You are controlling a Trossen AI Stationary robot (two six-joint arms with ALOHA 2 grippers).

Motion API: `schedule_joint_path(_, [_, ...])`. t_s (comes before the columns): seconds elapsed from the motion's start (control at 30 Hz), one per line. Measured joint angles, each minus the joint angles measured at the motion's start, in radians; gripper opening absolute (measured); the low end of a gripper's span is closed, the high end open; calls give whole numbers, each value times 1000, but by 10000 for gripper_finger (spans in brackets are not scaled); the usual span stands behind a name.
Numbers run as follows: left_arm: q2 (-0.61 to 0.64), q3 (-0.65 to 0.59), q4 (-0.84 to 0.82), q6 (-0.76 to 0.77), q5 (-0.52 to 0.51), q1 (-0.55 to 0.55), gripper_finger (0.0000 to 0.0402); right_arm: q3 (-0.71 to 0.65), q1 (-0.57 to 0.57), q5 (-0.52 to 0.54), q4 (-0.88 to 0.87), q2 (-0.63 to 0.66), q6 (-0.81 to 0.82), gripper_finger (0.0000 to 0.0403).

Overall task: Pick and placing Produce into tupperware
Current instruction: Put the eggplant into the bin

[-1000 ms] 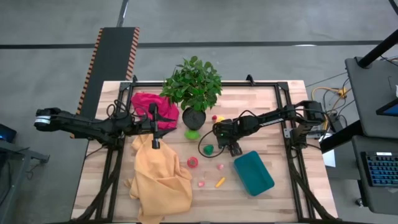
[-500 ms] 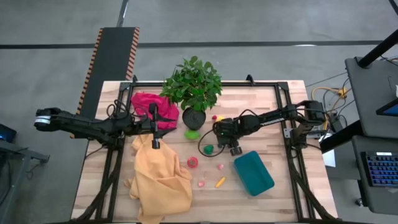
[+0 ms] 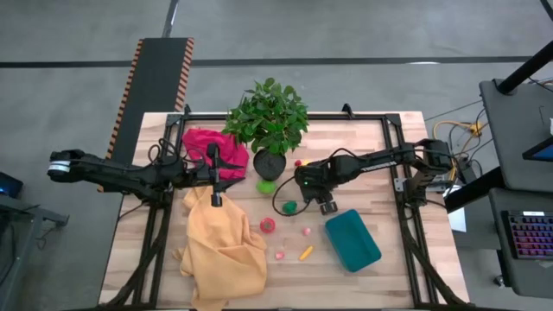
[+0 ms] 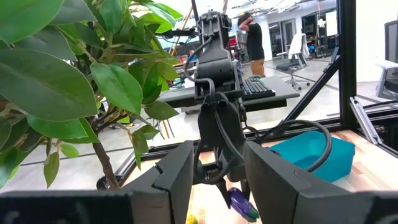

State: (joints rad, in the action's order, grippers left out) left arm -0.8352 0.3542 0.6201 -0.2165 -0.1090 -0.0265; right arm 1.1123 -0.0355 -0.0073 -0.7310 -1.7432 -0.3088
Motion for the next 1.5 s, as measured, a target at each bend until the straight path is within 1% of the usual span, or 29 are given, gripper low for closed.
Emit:
schedule_joint_path(0.3, [0, 0, 0, 0, 0, 0, 129, 100, 24, -39, -90, 1, 13, 143])
schedule_joint_path(0.33, [0, 0, 0, 0, 0, 0, 129, 109, 26, -60, -95, 2, 13, 143])
schedule_joint_path(0.47, [0, 0, 0, 0, 0, 0, 129, 130, 29, -202, -98, 28, 1, 143])
schedule_joint_path(0.53, [0, 0, 0, 0, 0, 0, 129, 133, 29, -235, -97, 52, 2, 143])
schedule_joint_path(0.77, [0, 0, 0, 0, 0, 0, 129, 127, 33, -236, -141, 177, 62, 143])
schedule_joint_path(1.0, [0, 0, 0, 0, 0, 0, 129, 103, 82, -236, -194, 336, 200, 143])
schedule_joint_path(1.1, [0, 0, 0, -1, 0, 0, 129, 90, 119, -222, -203, 403, 262, 143])
schedule_joint_path(1.33, [0, 0, 0, -1, 0, 0, 129, 5, 212, -55, -200, 555, 453, 143])
schedule_joint_path(1.5, [0, 0, 0, -1, 0, 0, 129, -85, 249, 8, -195, 629, 606, 143])
